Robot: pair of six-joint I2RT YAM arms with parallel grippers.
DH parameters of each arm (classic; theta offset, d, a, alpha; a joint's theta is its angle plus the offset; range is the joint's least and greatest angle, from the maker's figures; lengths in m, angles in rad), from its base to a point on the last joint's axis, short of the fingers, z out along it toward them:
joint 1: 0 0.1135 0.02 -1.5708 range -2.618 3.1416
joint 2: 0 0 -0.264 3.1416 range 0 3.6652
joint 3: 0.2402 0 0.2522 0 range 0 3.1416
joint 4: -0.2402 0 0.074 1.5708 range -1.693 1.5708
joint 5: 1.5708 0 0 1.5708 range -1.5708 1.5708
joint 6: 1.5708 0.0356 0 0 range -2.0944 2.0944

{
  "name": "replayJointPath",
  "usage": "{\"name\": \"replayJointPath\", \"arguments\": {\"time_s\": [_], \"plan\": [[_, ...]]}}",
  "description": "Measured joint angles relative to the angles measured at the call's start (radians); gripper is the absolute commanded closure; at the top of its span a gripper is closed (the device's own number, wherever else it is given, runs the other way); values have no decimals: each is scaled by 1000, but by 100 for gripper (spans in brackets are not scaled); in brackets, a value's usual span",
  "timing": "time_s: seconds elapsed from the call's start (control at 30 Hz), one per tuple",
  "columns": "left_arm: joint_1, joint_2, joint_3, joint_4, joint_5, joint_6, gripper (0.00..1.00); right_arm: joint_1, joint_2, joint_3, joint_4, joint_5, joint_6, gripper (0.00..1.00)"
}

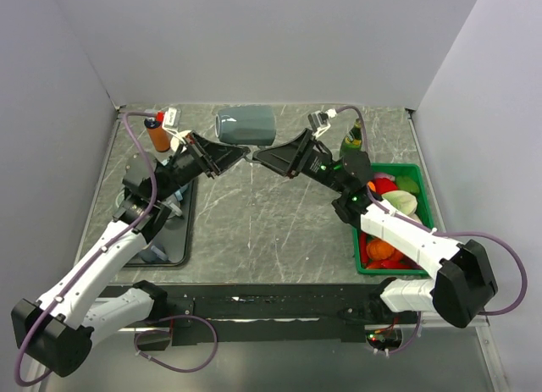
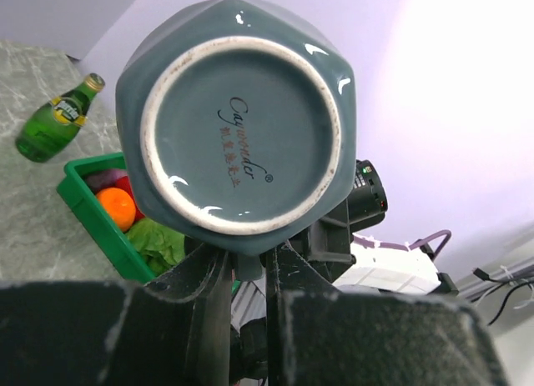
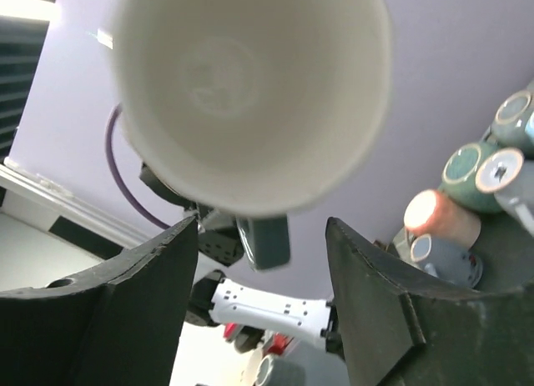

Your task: Turn the mug right side up

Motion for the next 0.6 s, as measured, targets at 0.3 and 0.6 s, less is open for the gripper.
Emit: {"name": "replayJointPath", "arguments": {"time_s": [0.3,0.6], "plan": [[-21,0,-80,127,10,-40,99,0,-6,0,23,15,-28,49],[-26,-53,-146,160,-43,-56,99,6,31,-13,60,-3,-28,100]]}}
